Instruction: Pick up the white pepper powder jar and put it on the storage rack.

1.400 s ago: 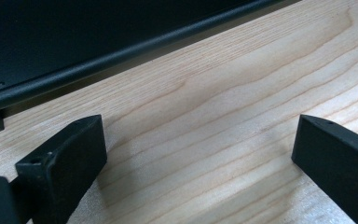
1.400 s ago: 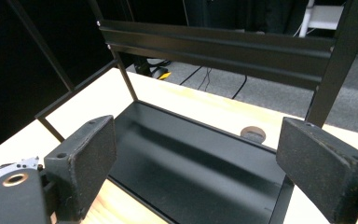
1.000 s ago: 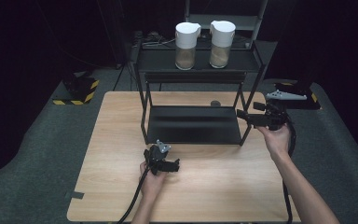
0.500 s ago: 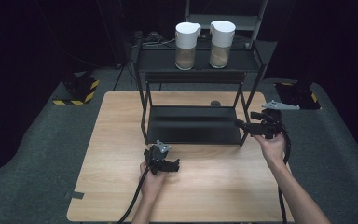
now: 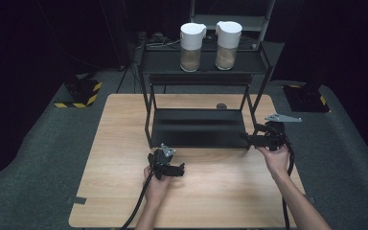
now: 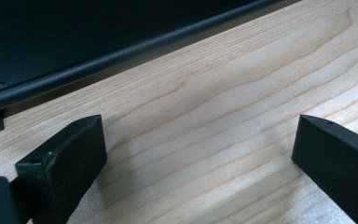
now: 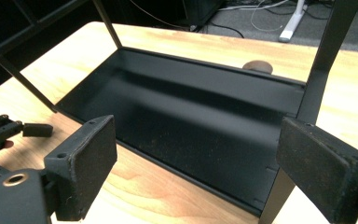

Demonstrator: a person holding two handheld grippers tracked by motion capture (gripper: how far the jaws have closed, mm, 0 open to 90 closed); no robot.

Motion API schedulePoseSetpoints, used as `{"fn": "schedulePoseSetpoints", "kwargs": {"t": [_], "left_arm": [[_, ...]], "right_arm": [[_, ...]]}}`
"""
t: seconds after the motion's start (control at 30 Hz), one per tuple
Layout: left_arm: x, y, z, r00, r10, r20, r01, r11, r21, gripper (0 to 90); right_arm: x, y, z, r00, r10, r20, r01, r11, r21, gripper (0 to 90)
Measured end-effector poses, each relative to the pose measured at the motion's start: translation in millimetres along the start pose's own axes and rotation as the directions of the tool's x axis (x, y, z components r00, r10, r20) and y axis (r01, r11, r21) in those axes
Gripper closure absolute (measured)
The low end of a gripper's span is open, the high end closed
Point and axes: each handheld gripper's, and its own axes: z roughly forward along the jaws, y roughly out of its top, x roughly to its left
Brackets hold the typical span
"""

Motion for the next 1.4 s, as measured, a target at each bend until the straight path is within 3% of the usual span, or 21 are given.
{"fn": "schedulePoseSetpoints", "kwargs": {"t": [0.73,1.4], "left_arm": [[0.0,0.1,0.0,1.0,0.001,0.0,-0.001,1.0,0.0,3.0],[0.0,0.1,0.0,1.0,0.0,0.0,0.0,1.0,0.0,3.0]], "right_arm": [[7.1,-21.5,8.4,0.9996,-0.024,-0.016,0.024,1.0,-0.003,12.2],[12.8,-44.6,22.2,0.9988,-0.047,0.014,0.047,0.998,0.044,12.1]]}}
